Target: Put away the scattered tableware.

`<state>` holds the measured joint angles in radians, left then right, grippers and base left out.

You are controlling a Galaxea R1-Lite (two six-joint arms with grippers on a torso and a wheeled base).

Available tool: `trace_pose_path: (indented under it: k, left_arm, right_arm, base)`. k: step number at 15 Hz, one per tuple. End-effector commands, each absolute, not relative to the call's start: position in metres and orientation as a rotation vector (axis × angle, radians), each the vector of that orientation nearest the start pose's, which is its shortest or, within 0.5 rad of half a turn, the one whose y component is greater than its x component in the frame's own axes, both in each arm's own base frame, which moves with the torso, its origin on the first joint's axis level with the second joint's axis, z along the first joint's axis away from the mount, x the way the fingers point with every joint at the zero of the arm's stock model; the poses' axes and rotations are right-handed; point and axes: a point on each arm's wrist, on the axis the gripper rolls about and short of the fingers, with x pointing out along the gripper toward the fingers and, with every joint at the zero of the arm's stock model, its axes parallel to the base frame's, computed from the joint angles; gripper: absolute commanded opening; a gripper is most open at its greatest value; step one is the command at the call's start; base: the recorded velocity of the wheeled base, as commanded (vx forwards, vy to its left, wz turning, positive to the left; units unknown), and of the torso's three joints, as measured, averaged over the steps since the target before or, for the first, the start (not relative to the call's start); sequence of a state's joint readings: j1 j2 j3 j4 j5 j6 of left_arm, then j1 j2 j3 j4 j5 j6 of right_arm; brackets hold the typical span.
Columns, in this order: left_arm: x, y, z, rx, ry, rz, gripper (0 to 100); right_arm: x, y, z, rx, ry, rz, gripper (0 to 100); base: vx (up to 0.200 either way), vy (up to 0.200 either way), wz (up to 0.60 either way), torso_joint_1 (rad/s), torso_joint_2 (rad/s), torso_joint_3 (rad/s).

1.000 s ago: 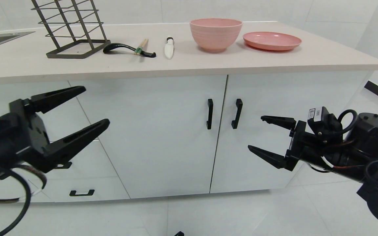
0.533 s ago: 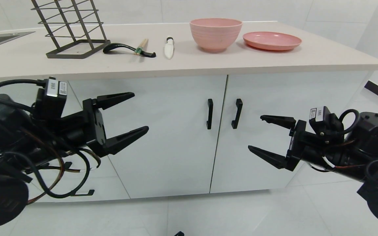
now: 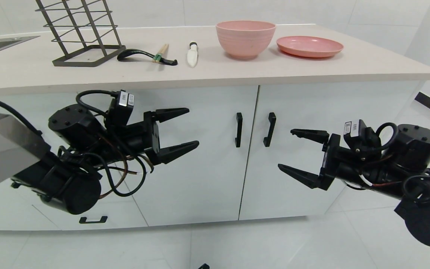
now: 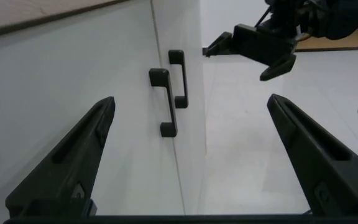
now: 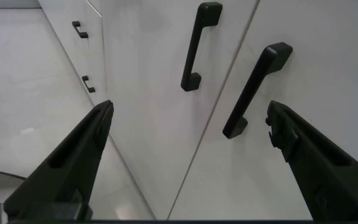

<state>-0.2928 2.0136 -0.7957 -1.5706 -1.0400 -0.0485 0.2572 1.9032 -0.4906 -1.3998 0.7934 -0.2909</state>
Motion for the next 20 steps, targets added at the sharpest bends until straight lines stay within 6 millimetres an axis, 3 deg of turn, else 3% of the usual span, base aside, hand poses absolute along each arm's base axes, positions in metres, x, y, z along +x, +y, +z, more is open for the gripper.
trace_pose_path:
  k: [1,6,11,16,20]
  left_arm:
    - [0.341,-0.138,0.153,0.082,-0.316,-1.372,100]
    - [0.354,-0.175,0.142,0.056,-0.325,-1.443,100]
    - [0.359,-0.187,0.141,0.022,-0.314,-1.481,100]
    - [0.357,-0.206,0.164,0.0,-0.374,-1.53,100]
    - [0.348,-0.199,0.187,-0.01,-0.403,-1.53,100]
  right_arm:
    - [0.292,0.093,0.115,-0.257,-0.128,1.046,100]
    - [0.302,0.096,0.11,-0.258,-0.138,1.072,100]
    - [0.318,0.098,0.106,-0.262,-0.148,1.066,100]
    - [0.325,0.102,0.103,-0.263,-0.164,1.101,100]
    - [0.325,0.104,0.103,-0.264,-0.171,1.123,100]
  base:
    - [0.0,0.0,0.0,0.0,0.0,0.0]
    - [0.0,0.0,0.0,0.0,0.0,0.0]
    - [0.0,0.0,0.0,0.0,0.0,0.0]
    - [0.0,0.0,0.0,0.0,0.0,0.0]
    - [0.0,0.0,0.0,0.0,0.0,0.0]
